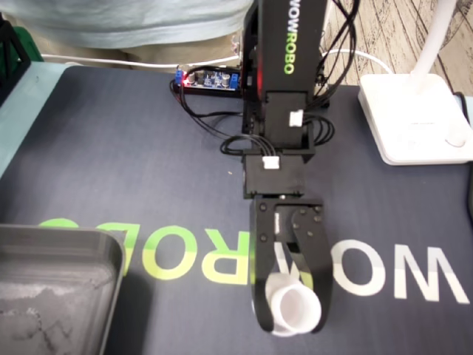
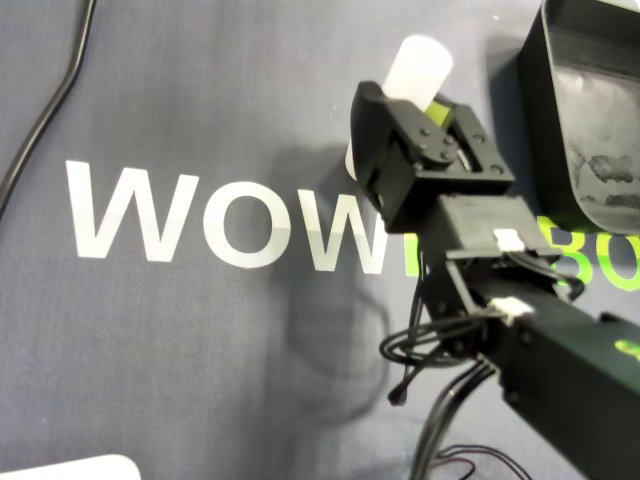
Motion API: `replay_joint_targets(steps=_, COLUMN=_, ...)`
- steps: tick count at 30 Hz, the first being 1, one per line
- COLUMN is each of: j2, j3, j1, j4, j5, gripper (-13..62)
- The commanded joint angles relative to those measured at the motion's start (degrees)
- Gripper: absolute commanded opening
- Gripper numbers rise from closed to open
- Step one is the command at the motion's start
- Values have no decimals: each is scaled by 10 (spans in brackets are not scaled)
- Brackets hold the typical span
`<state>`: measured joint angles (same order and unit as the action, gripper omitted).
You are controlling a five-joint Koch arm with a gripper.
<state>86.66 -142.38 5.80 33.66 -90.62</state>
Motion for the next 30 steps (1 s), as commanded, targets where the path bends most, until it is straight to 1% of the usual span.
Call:
replay_joint_targets(steps=1, j2=4, j3=2, j1=3, j4=45, j5=-3, gripper=27)
replay_joint_targets(steps=24, j2=83, j3=-109, j1=-15, j4=47, j5=3, gripper=33)
replay_joint_targets(steps=25, j2=86, j3=-113, j1=-14, j4=47, j5=4, gripper=46)
replay_joint_targets(steps=27, j2=89, j3=-117, j1=-14, j4=47, j5=9, gripper=105)
replay_joint_targets(steps=30, j2=101, j3=-127, j1=-15, j4=47, j5=11, gripper=137)
